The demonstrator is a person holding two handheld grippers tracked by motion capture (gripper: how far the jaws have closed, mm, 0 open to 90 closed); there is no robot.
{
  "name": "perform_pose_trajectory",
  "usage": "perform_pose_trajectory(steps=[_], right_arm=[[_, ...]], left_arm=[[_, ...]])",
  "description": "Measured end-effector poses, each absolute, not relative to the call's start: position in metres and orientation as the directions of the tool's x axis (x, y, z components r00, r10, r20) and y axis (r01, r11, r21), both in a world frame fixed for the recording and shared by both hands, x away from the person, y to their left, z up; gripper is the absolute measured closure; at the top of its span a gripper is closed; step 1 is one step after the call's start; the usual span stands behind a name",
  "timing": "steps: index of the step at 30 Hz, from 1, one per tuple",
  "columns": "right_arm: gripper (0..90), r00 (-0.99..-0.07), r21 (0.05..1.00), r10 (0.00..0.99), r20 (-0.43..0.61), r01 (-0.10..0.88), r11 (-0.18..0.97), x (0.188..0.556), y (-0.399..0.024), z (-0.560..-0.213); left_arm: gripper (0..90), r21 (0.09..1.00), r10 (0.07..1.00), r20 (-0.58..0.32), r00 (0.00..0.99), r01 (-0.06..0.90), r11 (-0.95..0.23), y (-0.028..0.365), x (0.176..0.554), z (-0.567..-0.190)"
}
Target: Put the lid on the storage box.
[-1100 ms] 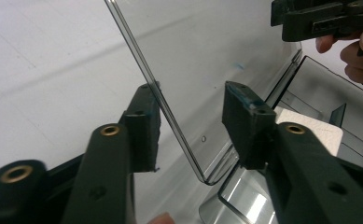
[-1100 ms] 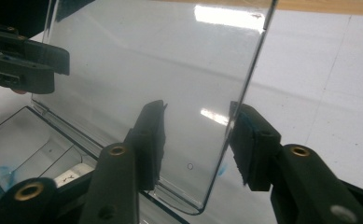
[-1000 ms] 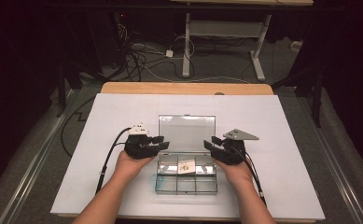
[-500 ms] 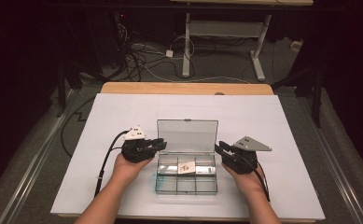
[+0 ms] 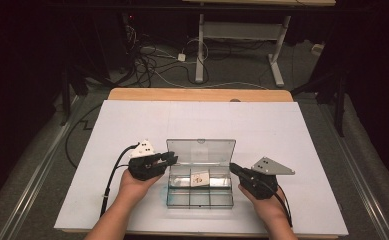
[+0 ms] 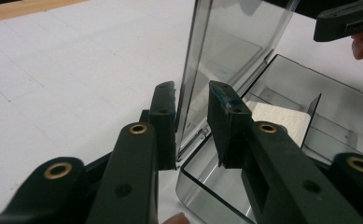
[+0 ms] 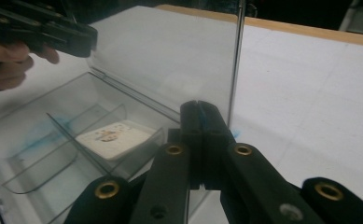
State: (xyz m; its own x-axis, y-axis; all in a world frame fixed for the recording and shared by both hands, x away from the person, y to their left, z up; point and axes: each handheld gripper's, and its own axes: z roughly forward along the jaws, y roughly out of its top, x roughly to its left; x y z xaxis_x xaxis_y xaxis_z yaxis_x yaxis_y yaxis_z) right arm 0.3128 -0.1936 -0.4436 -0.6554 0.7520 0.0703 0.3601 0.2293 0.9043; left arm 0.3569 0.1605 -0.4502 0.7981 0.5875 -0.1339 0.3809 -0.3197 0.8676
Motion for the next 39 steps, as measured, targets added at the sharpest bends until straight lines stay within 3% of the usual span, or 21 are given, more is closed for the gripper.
perform_pose_trajectory(steps=[11,30,39], right_arm=[[90.0,-0.703,0.902,0.709,0.055,0.340,0.267,0.298,-0.193,-0.439],[90.0,-0.708,0.895,0.703,0.064,0.353,0.273,0.296,-0.198,-0.439],[90.0,-0.707,0.893,0.704,0.070,0.359,0.272,0.295,-0.198,-0.440]], left_arm=[[63.6,0.851,0.587,-0.132,0.799,0.395,-0.346,0.161,0.344,-0.446],[61.6,0.839,0.601,-0.139,0.787,0.416,-0.351,0.170,0.323,-0.453],[54.8,0.819,0.617,-0.149,0.773,0.446,-0.362,0.180,0.305,-0.457]])
